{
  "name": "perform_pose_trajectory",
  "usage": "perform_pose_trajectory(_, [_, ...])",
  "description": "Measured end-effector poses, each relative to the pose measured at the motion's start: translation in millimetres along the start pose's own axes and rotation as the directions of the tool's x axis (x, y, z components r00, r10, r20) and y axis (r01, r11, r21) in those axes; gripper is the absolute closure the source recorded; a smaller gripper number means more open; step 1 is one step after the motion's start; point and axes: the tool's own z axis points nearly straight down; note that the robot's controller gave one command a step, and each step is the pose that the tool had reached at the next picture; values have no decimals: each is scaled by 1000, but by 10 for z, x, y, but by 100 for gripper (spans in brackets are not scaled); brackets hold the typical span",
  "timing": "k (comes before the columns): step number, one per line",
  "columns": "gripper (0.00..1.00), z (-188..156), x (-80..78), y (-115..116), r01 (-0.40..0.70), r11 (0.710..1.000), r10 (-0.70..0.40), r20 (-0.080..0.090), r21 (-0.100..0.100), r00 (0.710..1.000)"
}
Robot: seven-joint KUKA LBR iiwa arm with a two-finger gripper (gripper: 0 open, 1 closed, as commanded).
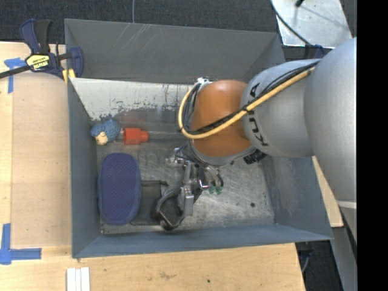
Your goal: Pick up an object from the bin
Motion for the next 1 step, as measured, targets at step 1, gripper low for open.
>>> perform_pose_trajectory(1, [100, 7, 13, -3, -3, 1000, 3, -4, -1, 1000])
